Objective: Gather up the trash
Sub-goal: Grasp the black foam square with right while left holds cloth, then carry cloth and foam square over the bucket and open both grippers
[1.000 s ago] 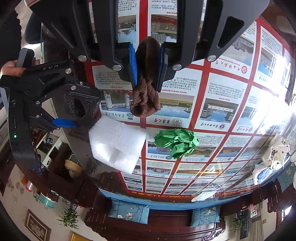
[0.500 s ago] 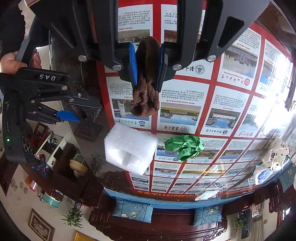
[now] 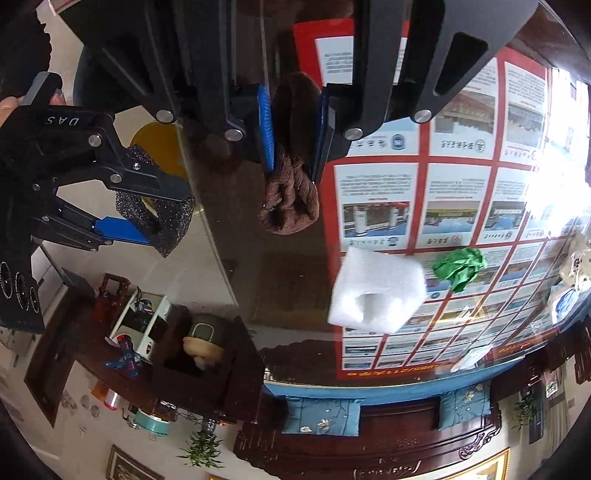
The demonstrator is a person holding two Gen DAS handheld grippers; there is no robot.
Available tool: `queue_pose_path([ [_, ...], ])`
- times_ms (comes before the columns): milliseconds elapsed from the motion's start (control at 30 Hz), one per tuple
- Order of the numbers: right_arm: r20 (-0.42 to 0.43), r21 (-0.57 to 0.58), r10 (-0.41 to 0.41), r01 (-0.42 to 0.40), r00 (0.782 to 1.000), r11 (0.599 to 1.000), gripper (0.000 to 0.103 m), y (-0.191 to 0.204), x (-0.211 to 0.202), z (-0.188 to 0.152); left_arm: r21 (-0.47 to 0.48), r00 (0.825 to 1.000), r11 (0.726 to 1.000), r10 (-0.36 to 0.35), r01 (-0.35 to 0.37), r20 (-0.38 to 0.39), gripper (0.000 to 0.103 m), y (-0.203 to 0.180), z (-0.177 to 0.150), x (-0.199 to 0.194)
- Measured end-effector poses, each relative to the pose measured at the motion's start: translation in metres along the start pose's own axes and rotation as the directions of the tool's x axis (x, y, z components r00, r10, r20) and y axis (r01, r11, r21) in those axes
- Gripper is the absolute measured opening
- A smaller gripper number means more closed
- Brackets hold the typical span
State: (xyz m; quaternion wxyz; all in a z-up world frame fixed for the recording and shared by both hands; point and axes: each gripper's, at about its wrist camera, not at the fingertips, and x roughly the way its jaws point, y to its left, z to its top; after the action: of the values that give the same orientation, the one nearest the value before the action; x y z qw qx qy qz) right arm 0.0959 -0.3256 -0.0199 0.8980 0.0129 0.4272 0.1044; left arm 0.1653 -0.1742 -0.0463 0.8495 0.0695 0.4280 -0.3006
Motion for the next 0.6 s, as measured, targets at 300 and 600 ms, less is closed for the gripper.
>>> queue_pose_path([
  [300, 0.018, 0.065, -0.126, 0.124, 0.992, 0.990, 0.060, -0.063, -0.054, -0.042, 0.141, 0.994, 0.984, -0.099, 0.105, -0.049, 0.020, -0.092, 0.015, 0.027],
  [600, -0.023, 0.229, -0.255, 0.253, 0.967, 0.940, 0.060, -0.154, -0.085, -0.094, 0.251, 0.968, 0.941, -0.190, 0.227, -0.161, 0.020, -0.189, 0.031, 0.082],
])
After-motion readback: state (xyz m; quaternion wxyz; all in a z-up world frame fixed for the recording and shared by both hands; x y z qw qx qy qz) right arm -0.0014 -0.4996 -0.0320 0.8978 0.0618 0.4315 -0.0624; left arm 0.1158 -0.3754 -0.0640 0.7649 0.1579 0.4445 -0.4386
